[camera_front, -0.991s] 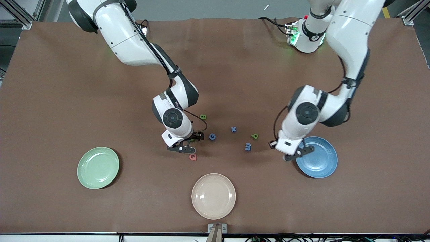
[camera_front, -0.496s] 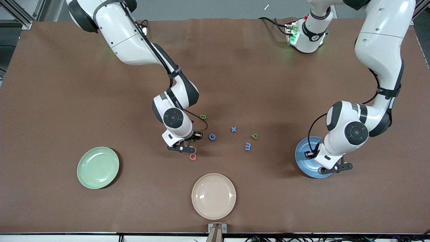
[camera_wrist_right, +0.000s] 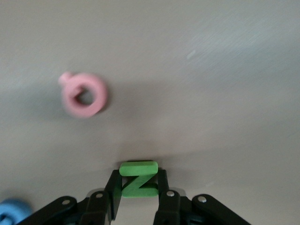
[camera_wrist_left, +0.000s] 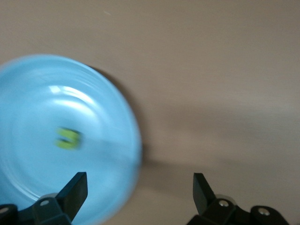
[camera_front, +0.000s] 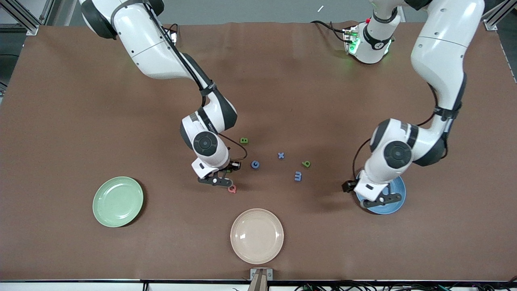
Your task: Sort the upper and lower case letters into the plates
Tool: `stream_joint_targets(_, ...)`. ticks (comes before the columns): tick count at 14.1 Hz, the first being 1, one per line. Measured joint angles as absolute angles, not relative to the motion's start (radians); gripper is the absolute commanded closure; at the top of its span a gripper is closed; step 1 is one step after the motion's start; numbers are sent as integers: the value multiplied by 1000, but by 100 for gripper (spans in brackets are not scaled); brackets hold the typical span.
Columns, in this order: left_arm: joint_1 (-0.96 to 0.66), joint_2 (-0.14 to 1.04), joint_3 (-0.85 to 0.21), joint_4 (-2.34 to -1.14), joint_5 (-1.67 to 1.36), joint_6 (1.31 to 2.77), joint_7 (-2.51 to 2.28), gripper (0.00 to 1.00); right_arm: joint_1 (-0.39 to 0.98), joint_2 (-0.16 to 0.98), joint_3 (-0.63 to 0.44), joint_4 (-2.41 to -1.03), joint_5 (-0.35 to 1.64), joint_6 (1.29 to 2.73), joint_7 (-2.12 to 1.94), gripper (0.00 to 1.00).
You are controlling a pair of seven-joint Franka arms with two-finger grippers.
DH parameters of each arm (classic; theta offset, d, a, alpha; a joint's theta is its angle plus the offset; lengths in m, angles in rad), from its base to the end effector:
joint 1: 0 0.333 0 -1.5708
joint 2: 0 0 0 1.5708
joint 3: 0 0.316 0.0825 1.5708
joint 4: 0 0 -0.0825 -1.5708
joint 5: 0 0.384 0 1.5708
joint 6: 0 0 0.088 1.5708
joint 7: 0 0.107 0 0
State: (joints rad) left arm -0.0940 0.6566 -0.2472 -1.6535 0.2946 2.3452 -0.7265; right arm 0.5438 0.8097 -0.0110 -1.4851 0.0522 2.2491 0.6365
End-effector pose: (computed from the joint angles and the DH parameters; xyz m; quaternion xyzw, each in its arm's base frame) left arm 0.6594 -0.2074 0.2424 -0.9918 -0.1191 -0.0442 0.0132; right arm 0.6111 0.3635 0.1878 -0.9974 0.0670 0.0278 0.0007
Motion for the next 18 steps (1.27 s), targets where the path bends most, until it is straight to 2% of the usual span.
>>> stream_joint_targets(5, -269, 706, -247, -1656, 295, 2412, -1201, 24, 439, 770, -88, -1445, 40, 2137, 369, 94)
stream_joint_targets(9, -317, 728, -246, -1696, 296, 2415, -1345, 36, 321, 760, -126, -1426, 38, 2116, 82, 91)
stream_joint_targets(13, -314, 726, -244, -1726, 296, 2418, -1372, 36, 222, 761, -131, -1423, -15, 2117, -134, 90)
stream_joint_targets(16, -317, 725, -245, -1728, 296, 2418, -1394, 50, 183, 768, -131, -1425, -150, 2154, -175, 76)
stream_joint_targets(18, -317, 723, -247, -1729, 296, 2419, -1396, 59, 172, 777, -131, -1428, -178, 2185, -183, 36)
